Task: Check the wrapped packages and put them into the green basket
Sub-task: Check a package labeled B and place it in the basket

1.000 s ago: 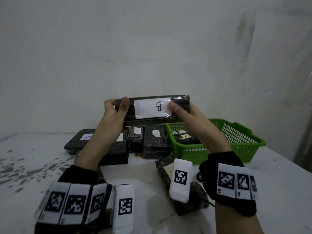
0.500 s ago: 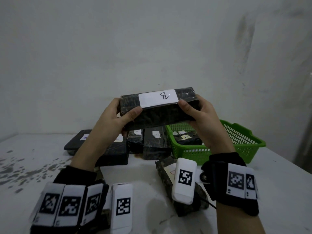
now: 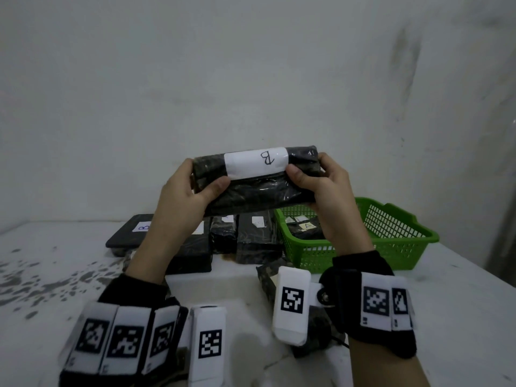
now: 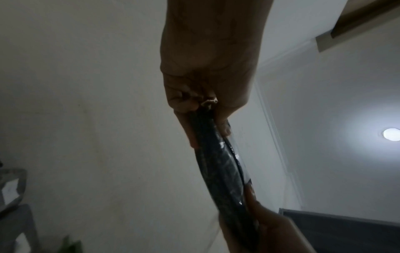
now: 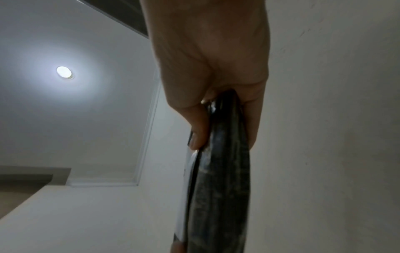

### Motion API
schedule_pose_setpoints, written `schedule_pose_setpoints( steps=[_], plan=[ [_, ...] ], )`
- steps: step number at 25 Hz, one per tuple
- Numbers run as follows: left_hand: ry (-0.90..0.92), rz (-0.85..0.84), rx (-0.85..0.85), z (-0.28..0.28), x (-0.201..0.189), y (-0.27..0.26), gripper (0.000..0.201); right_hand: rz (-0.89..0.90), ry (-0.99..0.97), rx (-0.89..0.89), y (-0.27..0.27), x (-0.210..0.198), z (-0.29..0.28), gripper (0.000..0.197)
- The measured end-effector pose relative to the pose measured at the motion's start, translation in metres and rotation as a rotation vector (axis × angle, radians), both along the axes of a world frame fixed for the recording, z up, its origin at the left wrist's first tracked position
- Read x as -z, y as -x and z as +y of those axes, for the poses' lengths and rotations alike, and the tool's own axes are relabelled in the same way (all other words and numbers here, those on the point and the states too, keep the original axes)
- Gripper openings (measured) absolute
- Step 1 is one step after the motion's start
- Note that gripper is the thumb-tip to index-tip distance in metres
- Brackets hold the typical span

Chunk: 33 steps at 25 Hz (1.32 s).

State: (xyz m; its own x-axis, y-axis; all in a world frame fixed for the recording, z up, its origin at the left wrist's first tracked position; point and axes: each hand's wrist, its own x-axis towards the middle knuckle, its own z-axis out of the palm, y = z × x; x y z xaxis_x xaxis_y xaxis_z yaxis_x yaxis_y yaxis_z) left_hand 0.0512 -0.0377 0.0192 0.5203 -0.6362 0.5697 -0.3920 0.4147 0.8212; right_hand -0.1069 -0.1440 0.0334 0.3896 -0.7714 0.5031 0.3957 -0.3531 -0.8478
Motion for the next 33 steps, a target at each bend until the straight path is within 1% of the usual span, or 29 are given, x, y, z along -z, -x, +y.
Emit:
schedule_pose_setpoints(
  steps=[1,3,4,5,7,9,11,13,15,16,18,19,21,23,24,25,27,30,33],
  plan=[
    [-0.015,0.032,0.007,-0.001,0.001,0.000,0.042,0.020,-0.013,0.002,-0.001,0.000,0.000,0.019],
    [-0.035,0.118,0.018,-0.005,0.001,0.003,0.042,0.015,-0.094,-0.027,-0.003,0.001,-0.004,0.039],
    [-0.046,0.173,0.036,-0.008,0.001,0.003,0.039,-0.031,-0.155,-0.076,-0.004,0.002,-0.005,0.048],
    [-0.055,0.227,0.064,-0.010,0.001,0.003,0.039,-0.088,-0.210,-0.138,-0.005,0.002,-0.005,0.052],
    [-0.066,0.338,0.168,-0.011,0.001,0.006,0.040,-0.137,-0.243,-0.236,-0.006,0.002,-0.005,0.053],
    [-0.121,0.405,0.317,-0.009,0.000,0.011,0.035,-0.097,-0.205,-0.273,-0.007,0.003,-0.002,0.058],
    [-0.214,0.337,0.377,-0.007,0.000,0.017,0.029,-0.047,-0.165,-0.261,-0.009,0.003,0.002,0.069],
    [-0.293,0.210,0.312,-0.005,0.001,0.018,0.028,-0.040,-0.155,-0.209,-0.011,0.003,0.004,0.073],
    [-0.349,0.113,0.231,-0.004,0.001,0.014,0.031,-0.056,-0.193,-0.138,-0.010,0.001,0.004,0.070],
    [-0.352,0.094,0.230,-0.003,0.001,0.012,0.039,-0.057,-0.217,-0.104,-0.009,0.002,0.004,0.067],
    [-0.300,0.044,0.251,0.000,0.003,0.007,0.066,-0.055,-0.267,-0.079,-0.011,0.003,0.003,0.062],
    [-0.275,-0.018,0.267,0.001,0.003,0.006,0.066,-0.065,-0.294,-0.090,-0.013,0.004,0.005,0.058],
    [-0.213,-0.114,0.308,0.004,0.001,0.010,0.050,-0.024,-0.311,-0.114,-0.014,0.003,0.008,0.044],
    [-0.145,-0.105,0.292,0.004,0.000,0.011,0.040,0.138,-0.265,-0.125,-0.013,0.002,0.010,0.023],
    [-0.121,-0.094,0.274,0.004,0.000,0.012,0.038,0.225,-0.238,-0.129,-0.012,0.002,0.011,0.018],
    [-0.106,-0.089,0.257,0.004,-0.001,0.012,0.036,0.289,-0.212,-0.127,-0.012,0.003,0.012,0.019],
    [-0.101,-0.090,0.232,0.004,-0.001,0.010,0.031,0.360,-0.181,-0.115,-0.012,0.005,0.011,0.024],
    [-0.093,-0.078,0.230,0.004,-0.001,0.010,0.021,0.393,-0.157,-0.117,-0.013,0.006,0.010,0.028],
    [-0.099,-0.094,0.226,0.004,-0.001,0.012,0.025,0.391,-0.152,-0.126,-0.013,0.006,0.010,0.036]
  ],
)
